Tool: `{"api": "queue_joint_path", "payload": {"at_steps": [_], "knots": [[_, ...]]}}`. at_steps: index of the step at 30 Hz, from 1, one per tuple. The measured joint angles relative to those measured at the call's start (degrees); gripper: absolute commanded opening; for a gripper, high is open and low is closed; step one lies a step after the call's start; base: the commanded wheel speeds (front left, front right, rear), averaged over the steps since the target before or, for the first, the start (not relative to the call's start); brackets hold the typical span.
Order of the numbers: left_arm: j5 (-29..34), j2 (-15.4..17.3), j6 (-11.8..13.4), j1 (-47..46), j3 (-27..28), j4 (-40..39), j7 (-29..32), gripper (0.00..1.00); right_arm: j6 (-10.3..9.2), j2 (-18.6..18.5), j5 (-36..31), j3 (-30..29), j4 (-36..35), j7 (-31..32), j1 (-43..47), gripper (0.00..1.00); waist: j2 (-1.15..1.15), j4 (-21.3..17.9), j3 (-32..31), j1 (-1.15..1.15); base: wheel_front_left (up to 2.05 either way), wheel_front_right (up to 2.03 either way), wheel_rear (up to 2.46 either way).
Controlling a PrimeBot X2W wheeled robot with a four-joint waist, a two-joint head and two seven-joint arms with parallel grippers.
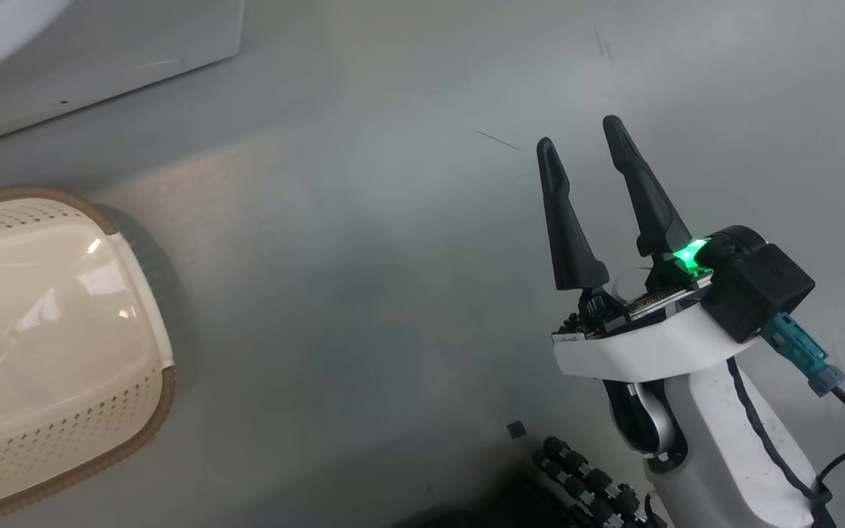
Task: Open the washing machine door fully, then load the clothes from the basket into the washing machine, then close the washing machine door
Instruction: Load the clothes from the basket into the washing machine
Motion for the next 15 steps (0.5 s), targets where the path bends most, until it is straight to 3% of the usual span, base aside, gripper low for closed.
{"api": "queue_joint_path", "payload": {"at_steps": [8, 15], "knots": [[1.4, 1.2, 0.0, -5.3, 0.3, -1.4, -4.8, 0.0, -0.44, 0.1, 1.1, 1.1, -0.4, 0.0, -0.6, 1.0, 0.0, -2.7, 2.3, 0.0, 0.0, 0.0, 0.0], [1.6, 1.4, -0.2, -5.3, -1.5, 4.1, -4.7, 0.0, -0.93, 0.2, 1.8, 1.4, -0.5, 0.0, -0.9, 1.0, 0.0, -4.7, 3.5, 0.0, 0.0, 0.0, 0.0]]}}
